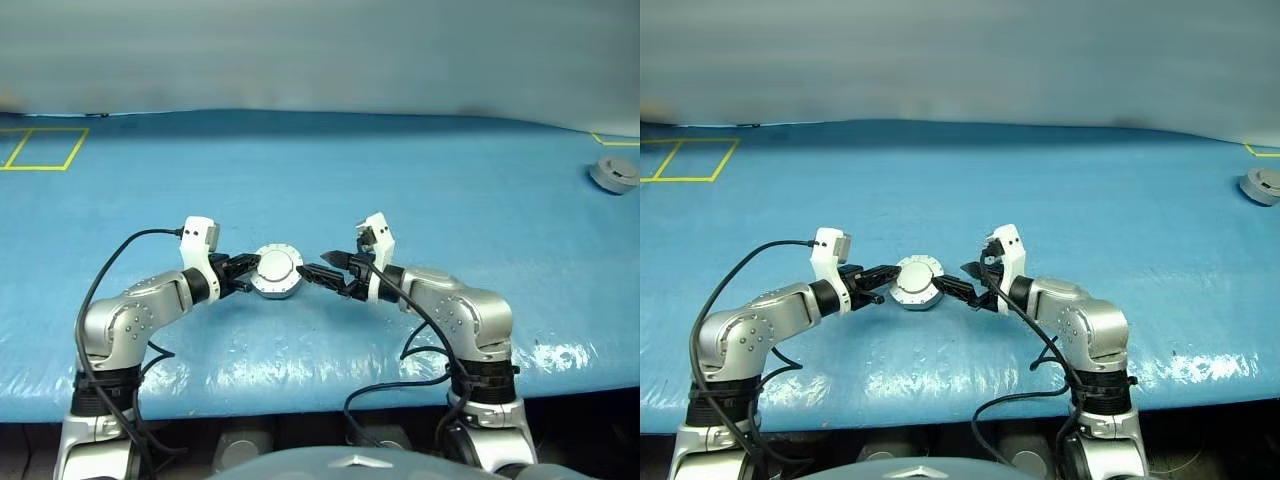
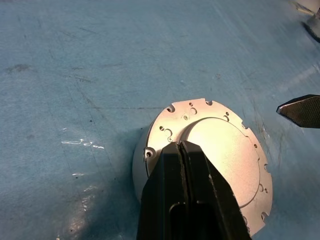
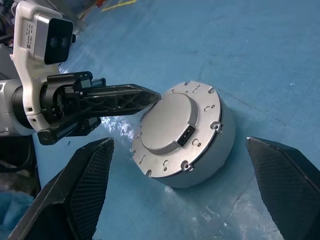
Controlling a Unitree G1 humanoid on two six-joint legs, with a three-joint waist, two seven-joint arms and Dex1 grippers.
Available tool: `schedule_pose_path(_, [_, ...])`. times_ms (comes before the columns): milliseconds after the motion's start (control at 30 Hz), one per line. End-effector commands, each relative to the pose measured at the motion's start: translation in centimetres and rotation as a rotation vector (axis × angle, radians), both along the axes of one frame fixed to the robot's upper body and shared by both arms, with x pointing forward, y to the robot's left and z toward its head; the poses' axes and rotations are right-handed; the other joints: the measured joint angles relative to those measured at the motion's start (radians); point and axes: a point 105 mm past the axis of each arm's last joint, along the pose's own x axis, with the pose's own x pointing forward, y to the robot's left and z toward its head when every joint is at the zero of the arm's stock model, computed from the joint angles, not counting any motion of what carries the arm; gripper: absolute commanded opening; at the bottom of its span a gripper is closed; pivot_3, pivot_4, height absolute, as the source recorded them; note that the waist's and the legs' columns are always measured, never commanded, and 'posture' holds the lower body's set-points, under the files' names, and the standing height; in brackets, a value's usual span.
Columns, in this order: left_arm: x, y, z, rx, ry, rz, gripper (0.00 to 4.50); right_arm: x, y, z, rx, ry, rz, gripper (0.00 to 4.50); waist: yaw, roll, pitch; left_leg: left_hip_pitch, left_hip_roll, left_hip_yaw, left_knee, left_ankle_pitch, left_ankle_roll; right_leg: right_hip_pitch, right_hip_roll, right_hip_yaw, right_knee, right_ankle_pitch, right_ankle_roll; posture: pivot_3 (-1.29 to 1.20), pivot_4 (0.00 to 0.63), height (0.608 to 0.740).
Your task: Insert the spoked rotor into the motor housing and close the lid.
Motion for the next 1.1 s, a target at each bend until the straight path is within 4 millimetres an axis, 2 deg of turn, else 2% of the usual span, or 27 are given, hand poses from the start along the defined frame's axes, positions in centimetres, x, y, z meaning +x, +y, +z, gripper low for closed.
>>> schedule_pose_path(33, [-1.1, -0.2, -2.8, 0.041, 0.11, -0.019, 0.0, -0.4, 0.0, -0.4, 0.099, 0.124, -0.106, 4.46, 0.0, 0.0, 0.0, -0.001, 0.0, -0.001, 0.0, 0.0, 0.0, 0.0, 0.0, -0.001, 0.0, 0.0, 0.0, 0.0, 0.15, 0.74])
schedule_pose_path(233, [-1.0, -0.3, -2.9, 0.046, 0.104, -0.016, 0.0, -1.2, 1.5, -1.7, 0.208, 0.272, -0.155, 4.46, -0.001, 0.003, 0.002, -0.004, -0.001, -0.003, 0.003, 0.0, 0.0, -0.001, -0.001, -0.003, -0.001, 0.0, 0.0, 0.0, 0.15, 0.74])
schedule_pose_path(533, [-1.4, -0.3, -2.9, 0.04, 0.1, -0.017, 0.0, -1.2, 3.2, -1.3, 0.393, 0.397, -0.128, 4.46, -0.002, 0.004, 0.002, -0.004, -0.003, -0.005, 0.003, 0.001, -0.001, 0.0, 0.001, -0.006, 0.0, 0.0, 0.0, 0.0, 0.15, 0.74])
schedule_pose_path(800, [-1.4, -0.2, -2.9, 0.045, 0.101, -0.014, 0.0, -0.7, 5.4, -2.1, 0.423, 0.472, -0.106, 4.46, -0.006, 0.004, 0.002, -0.004, -0.005, -0.006, 0.003, 0.001, -0.001, 0.001, 0.001, -0.006, 0.0, 0.001, 0.002, 0.0, 0.15, 0.74])
schedule_pose_path(1100, [-1.5, -0.1, -3.0, 0.045, 0.102, -0.012, 0.0, -1.2, 7.2, -2.8, 0.465, 0.546, -0.056, 4.46, -0.01, 0.004, 0.002, -0.004, -0.005, -0.007, 0.003, 0.001, -0.001, 0.002, 0.001, -0.006, 0.0, 0.003, 0.006, 0.0, 0.15, 0.74])
